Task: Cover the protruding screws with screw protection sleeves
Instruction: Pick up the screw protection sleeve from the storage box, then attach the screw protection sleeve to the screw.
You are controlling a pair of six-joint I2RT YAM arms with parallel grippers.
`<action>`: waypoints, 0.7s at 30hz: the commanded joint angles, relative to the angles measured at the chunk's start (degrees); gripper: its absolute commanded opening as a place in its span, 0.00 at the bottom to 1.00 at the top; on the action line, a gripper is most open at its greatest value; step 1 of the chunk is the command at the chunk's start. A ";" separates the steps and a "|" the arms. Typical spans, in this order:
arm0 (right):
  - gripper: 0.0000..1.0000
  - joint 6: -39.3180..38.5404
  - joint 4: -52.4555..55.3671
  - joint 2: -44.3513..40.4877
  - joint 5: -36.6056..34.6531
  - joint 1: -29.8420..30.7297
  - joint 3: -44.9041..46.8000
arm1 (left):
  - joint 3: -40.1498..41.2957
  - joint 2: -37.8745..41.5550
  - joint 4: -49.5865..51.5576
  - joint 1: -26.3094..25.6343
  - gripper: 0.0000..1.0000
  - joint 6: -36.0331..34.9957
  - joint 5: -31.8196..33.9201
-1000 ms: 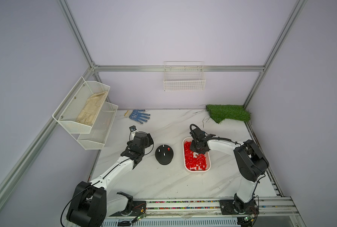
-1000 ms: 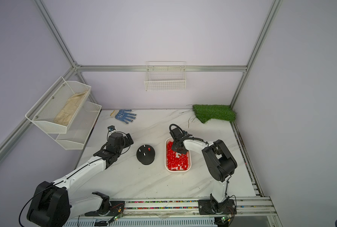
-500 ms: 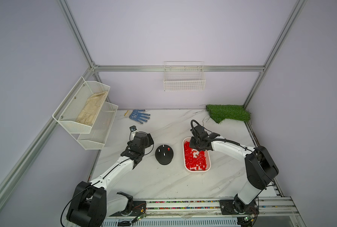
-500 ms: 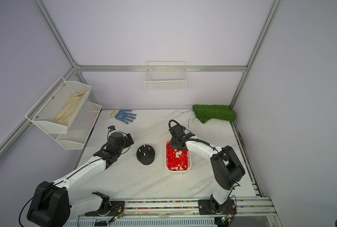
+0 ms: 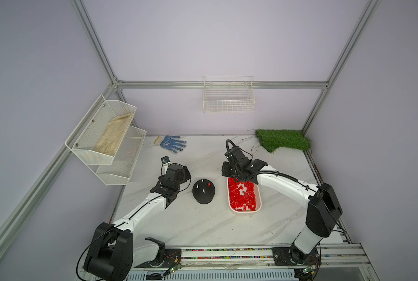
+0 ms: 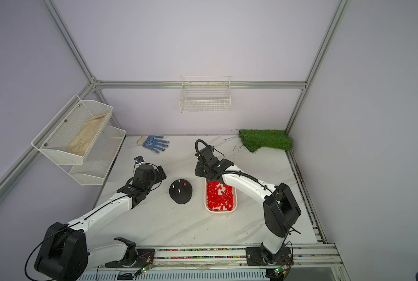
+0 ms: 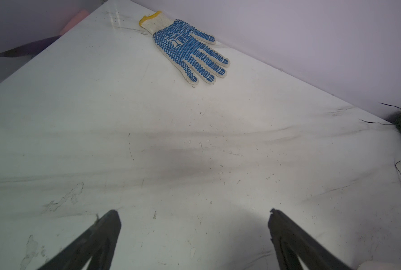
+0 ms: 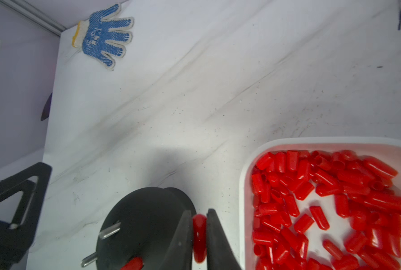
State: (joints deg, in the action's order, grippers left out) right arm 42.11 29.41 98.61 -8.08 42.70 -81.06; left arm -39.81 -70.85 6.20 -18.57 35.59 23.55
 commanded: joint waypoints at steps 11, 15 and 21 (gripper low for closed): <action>0.14 -0.99 -6.08 9.42 0.93 5.39 -7.99 | -1.63 -1.24 1.40 -0.31 1.00 1.32 0.38; 0.14 -0.71 -6.90 10.83 1.31 6.48 -9.23 | -1.65 -1.42 1.36 -0.24 1.00 1.37 0.32; 0.14 -0.56 -7.17 12.46 2.15 7.54 -11.08 | -1.59 -1.49 1.27 -0.27 1.00 1.27 0.18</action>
State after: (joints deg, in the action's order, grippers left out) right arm 41.28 23.86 110.34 -6.39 49.58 -90.48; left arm -39.83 -72.18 8.27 -18.57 36.42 23.57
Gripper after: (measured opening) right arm 0.144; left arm 0.999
